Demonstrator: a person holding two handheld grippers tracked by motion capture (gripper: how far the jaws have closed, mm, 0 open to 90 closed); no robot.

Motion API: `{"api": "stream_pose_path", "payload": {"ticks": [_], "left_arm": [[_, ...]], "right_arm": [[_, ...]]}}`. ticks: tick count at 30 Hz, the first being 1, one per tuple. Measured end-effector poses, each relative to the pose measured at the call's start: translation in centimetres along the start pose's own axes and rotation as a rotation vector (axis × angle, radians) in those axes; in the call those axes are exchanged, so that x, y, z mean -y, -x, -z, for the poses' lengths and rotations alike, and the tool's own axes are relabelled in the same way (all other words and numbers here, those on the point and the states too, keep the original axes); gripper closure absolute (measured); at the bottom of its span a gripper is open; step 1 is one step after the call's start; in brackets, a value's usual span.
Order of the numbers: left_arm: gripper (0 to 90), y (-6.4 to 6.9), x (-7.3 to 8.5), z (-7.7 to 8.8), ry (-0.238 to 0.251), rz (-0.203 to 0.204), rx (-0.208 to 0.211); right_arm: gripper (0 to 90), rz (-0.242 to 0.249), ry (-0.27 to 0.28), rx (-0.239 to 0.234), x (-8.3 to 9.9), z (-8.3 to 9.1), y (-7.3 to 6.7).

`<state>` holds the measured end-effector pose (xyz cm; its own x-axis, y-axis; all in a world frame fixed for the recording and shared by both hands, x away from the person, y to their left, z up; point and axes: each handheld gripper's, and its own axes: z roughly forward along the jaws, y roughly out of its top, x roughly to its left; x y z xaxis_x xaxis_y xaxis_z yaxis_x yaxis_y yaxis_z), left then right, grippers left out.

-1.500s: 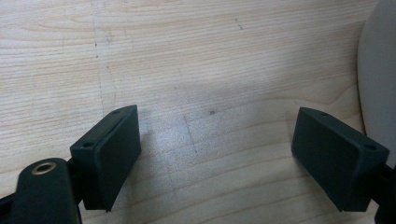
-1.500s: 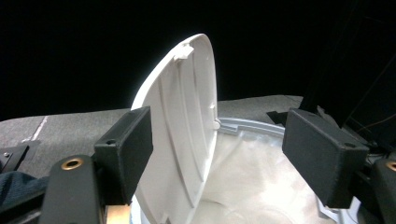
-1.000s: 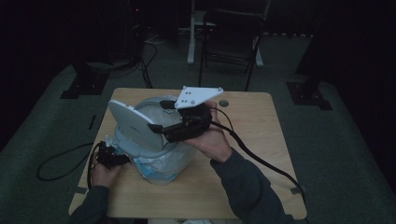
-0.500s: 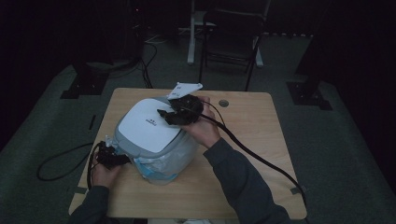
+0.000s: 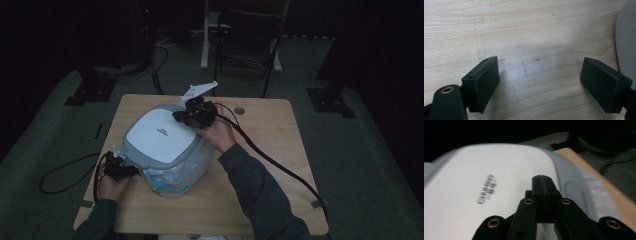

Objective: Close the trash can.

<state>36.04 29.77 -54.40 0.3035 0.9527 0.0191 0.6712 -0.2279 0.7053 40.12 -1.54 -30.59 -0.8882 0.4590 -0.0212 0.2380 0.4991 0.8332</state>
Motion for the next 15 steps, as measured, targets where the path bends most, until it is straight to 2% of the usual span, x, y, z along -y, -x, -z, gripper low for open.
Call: {"api": "stream_pose_path", "payload": {"ticks": [3,8,15], "left_arm": [[16.6,0.0,0.0,0.0,0.000,0.000,0.001],[16.6,0.0,0.0,0.0,0.003,0.002,0.002],[16.6,0.0,0.0,0.0,0.003,0.003,0.002]], "right_arm": [[78.1,0.013,0.023,0.057,0.4,0.6,0.3],[73.6,0.016,0.043,0.173,2.0,2.3,1.7],[73.4,-0.040,0.021,0.218,5.6,4.1,4.0]]}}
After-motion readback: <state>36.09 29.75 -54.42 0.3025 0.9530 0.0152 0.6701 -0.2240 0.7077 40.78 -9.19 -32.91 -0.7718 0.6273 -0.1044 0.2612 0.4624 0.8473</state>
